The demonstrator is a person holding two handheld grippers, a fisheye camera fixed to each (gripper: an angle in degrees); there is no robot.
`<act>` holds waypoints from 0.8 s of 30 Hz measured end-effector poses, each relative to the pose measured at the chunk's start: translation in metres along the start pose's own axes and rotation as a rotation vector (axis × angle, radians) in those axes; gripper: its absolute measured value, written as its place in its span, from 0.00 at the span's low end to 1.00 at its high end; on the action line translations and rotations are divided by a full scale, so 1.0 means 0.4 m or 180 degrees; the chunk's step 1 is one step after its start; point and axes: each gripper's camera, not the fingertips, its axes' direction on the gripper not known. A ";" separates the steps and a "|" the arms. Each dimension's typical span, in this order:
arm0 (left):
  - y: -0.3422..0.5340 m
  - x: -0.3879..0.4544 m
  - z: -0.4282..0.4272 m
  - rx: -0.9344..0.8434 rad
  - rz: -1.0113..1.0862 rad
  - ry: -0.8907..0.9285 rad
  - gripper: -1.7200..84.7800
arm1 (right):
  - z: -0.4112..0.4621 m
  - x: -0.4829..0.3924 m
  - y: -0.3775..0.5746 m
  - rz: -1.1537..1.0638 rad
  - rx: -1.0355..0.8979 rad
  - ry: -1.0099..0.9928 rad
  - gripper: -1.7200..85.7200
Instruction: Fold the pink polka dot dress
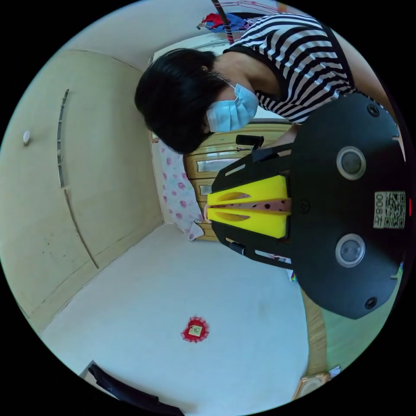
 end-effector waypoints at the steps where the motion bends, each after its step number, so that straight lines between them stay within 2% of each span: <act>1: -0.004 0.002 0.000 -0.0001 0.0013 -0.0005 0.03 | 0.003 -0.022 0.003 -0.0013 0.0031 0.0032 0.03; 8: -0.035 -0.045 0.023 -0.0080 0.0052 -0.0159 0.03 | 0.100 -0.124 0.032 -0.0033 0.0013 0.0072 0.03; 14: -0.031 -0.195 0.087 -0.0244 -0.0026 -0.0385 0.03 | 0.322 -0.180 0.060 -0.0003 -0.0164 0.0133 0.03; 20: 0.038 -0.518 0.195 -0.0668 -0.0467 -0.0790 0.03 | 0.737 -0.151 0.124 0.0225 -0.0547 -0.0002 0.03; 24: 0.142 -0.812 0.285 -0.1071 -0.0783 -0.1131 0.03 | 1.167 -0.108 0.236 0.0426 -0.0983 -0.0024 0.03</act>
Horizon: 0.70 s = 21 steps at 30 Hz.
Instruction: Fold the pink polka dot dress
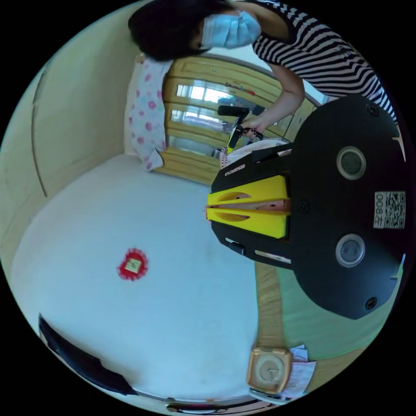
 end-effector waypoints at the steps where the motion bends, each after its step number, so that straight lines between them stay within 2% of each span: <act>1: 0.001 -0.040 0.031 -0.0069 -0.0077 -0.0039 0.03 | 0.146 0.021 0.000 0.0117 -0.0163 -0.0025 0.03; 2: 0.008 -0.121 0.096 -0.0206 -0.0212 -0.0122 0.03 | 0.220 0.031 0.003 0.0176 -0.0247 -0.0050 0.03; 7: 0.101 -0.474 0.367 -0.0861 -0.0864 -0.0503 0.05 | 0.919 0.096 0.109 0.0616 -0.1161 -0.0157 0.03; 8: 0.147 -0.569 0.435 -0.1074 -0.1041 -0.0553 0.05 | 0.998 0.101 0.132 0.0673 -0.1280 -0.0192 0.03; 10: 0.230 -0.702 0.517 -0.1384 -0.1494 -0.0656 0.07 | 1.301 0.118 0.252 0.0938 -0.1858 -0.0201 0.03; 13: 0.370 -0.860 0.588 -0.1684 -0.2054 -0.0798 0.09 | 1.586 0.122 0.443 0.1347 -0.2598 -0.0178 0.03; 16: 0.480 -0.944 0.596 -0.1797 -0.2363 -0.0661 0.09 | 1.697 0.079 0.601 0.1689 -0.2892 -0.0180 0.03; 21: 0.601 -0.989 0.540 -0.2291 -0.2544 -0.0738 0.09 | 1.678 -0.125 0.709 0.1760 -0.2790 -0.0414 0.05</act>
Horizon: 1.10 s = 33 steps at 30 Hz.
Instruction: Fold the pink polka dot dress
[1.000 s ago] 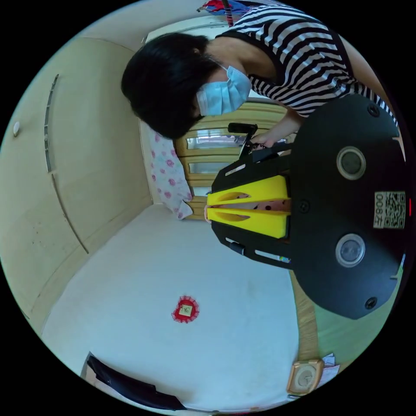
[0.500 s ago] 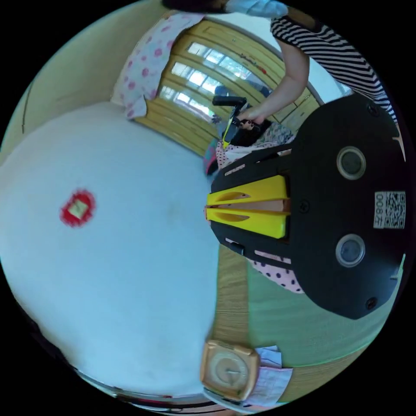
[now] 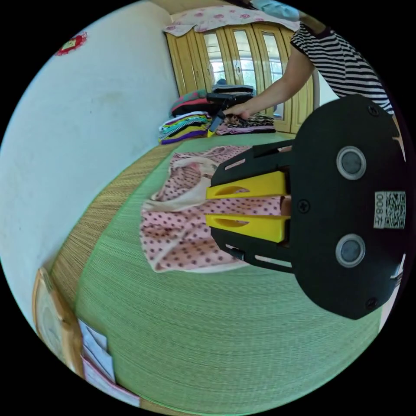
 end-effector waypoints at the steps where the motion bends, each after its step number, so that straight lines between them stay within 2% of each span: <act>1: 0.007 -0.009 0.000 -0.0021 -0.0002 -0.0024 0.09 | 0.017 -0.051 0.039 -0.0029 0.0046 -0.0049 0.07; 5: 0.056 -0.061 0.004 -0.0045 -0.0062 0.0016 0.10 | 0.092 -0.216 0.150 -0.0209 -0.0005 -0.0013 0.08; 9: 0.134 -0.097 0.018 0.0023 -0.0008 0.0457 0.10 | 0.143 -0.380 0.356 -0.0234 -0.0001 -0.0101 0.08; 12: 0.225 -0.108 0.031 -0.0132 0.0069 0.0655 0.11 | 0.138 -0.477 0.553 -0.0152 0.0038 -0.0221 0.09; 18: 0.394 -0.148 0.073 -0.0617 0.0047 0.0502 0.12 | 0.156 -0.621 0.959 0.0251 0.0026 -0.0432 0.09; 22: 0.422 -0.182 0.111 -0.0639 -0.0087 0.0482 0.12 | 0.262 -0.703 1.156 0.0541 -0.0192 -0.0582 0.10; 33: 0.335 -0.221 0.189 -0.1054 0.0053 0.0008 0.07 | 0.401 -0.925 1.307 0.0777 -0.0256 -0.0716 0.09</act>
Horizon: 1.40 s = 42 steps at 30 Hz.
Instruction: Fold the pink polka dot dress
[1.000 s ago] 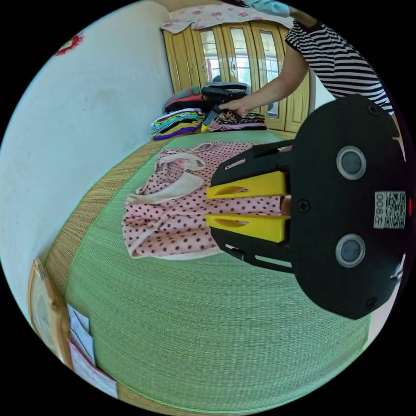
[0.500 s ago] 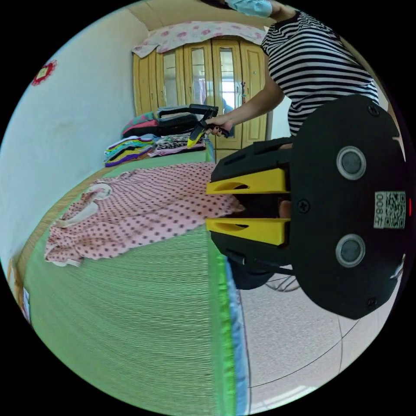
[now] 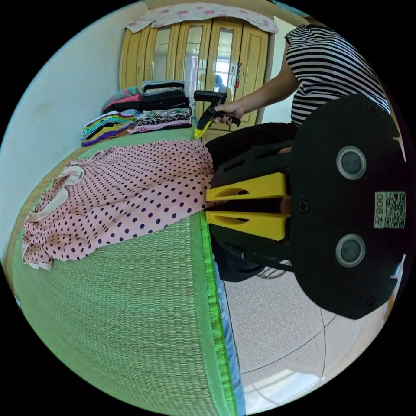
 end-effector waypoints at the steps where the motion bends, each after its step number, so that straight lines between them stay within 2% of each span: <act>1: -0.003 -0.004 0.001 -0.0010 0.0001 0.0008 0.07 | 0.020 -0.014 0.008 0.0020 -0.0042 0.0016 0.09; 8: -0.016 -0.047 0.003 0.0021 -0.0055 0.0179 0.08 | 0.115 -0.080 0.070 0.0137 -0.0170 -0.0055 0.06; 16: -0.037 -0.074 -0.006 -0.0040 -0.0120 0.0058 0.03 | 0.144 -0.192 0.118 -0.0009 -0.0238 -0.0167 0.02; 20: -0.024 -0.086 -0.051 0.0203 -0.0126 0.0153 0.02 | 0.094 -0.225 0.148 -0.0089 -0.0166 -0.0060 0.02; 32: -0.034 -0.145 -0.150 0.0617 -0.0450 0.0313 0.02 | 0.061 -0.210 0.196 0.0398 -0.0214 0.0193 0.02; 38: -0.142 -0.111 -0.214 0.1116 -0.0199 0.0089 0.02 | 0.020 -0.355 0.041 -0.0060 0.0137 0.0233 0.02; 42: -0.316 -0.084 -0.203 0.1128 0.0059 -0.0021 0.02 | 0.115 -0.555 -0.212 -0.0726 0.0204 0.0310 0.02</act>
